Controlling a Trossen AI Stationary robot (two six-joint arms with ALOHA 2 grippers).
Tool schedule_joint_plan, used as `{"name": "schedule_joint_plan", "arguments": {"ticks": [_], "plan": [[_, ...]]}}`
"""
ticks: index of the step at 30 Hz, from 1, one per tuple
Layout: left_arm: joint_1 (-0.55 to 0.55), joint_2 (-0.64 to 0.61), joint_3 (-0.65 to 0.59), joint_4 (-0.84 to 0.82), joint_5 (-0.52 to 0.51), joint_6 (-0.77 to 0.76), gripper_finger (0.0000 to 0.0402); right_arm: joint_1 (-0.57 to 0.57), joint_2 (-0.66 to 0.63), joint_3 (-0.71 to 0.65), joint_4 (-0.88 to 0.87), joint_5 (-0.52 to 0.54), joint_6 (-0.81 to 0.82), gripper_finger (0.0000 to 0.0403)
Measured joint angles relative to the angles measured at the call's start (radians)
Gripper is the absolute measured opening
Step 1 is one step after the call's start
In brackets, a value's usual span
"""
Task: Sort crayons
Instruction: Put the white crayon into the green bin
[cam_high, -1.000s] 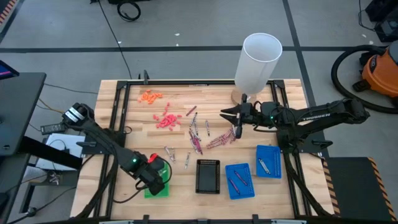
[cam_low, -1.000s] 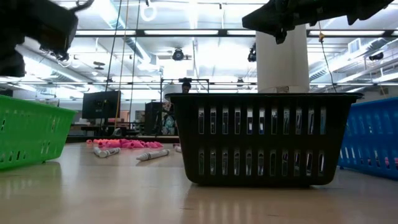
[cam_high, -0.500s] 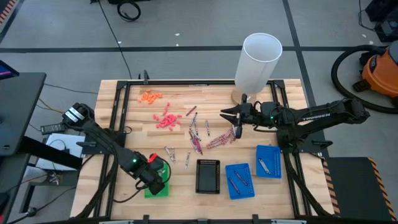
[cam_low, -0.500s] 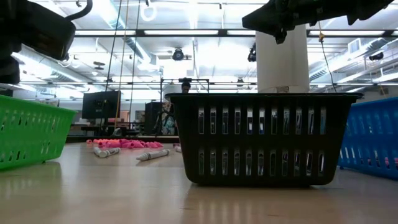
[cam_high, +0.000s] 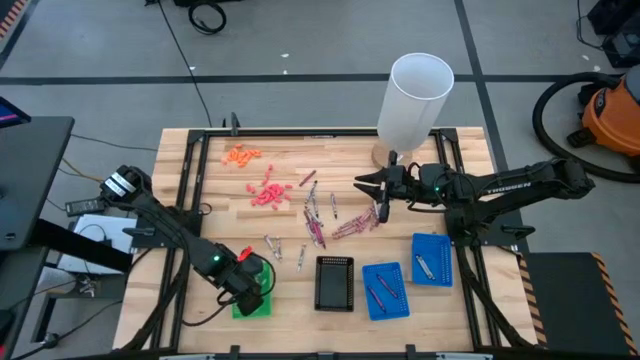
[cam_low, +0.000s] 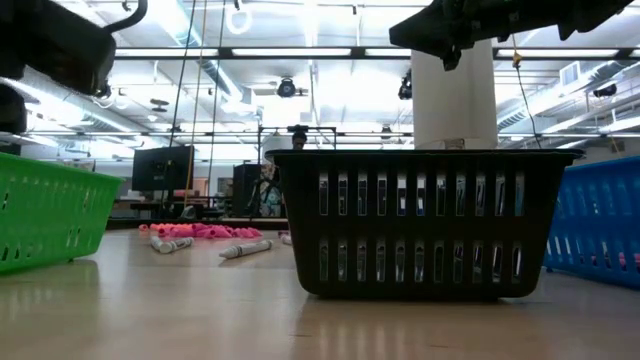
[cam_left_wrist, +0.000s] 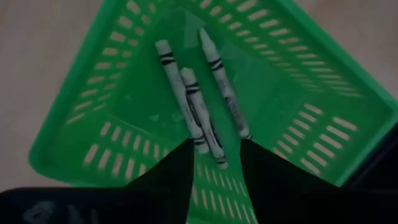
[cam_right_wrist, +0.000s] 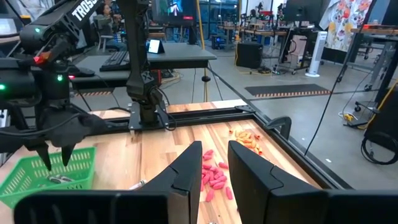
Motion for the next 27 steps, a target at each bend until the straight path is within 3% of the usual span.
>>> {"name": "schedule_joint_plan", "arguments": {"ticks": [5, 13, 27], "plan": [[0.036, 0.0, 0.08, -0.05, -0.016, 0.096, 0.0148, 0.0, 0.0, 0.0, 0.0, 0.0, 0.001, 0.0087], [0.09, 0.0, 0.198, -0.195, -0.189, 0.253, 0.0149, 0.0, 0.0, 0.0, -0.004, -0.002, 0.002, 0.0087], [0.256, 0.009, 0.204, -0.151, -0.373, 0.632, 0.0149, 0.005, 0.0, 0.0, -0.002, 0.0, -0.001, 0.0087]]}}
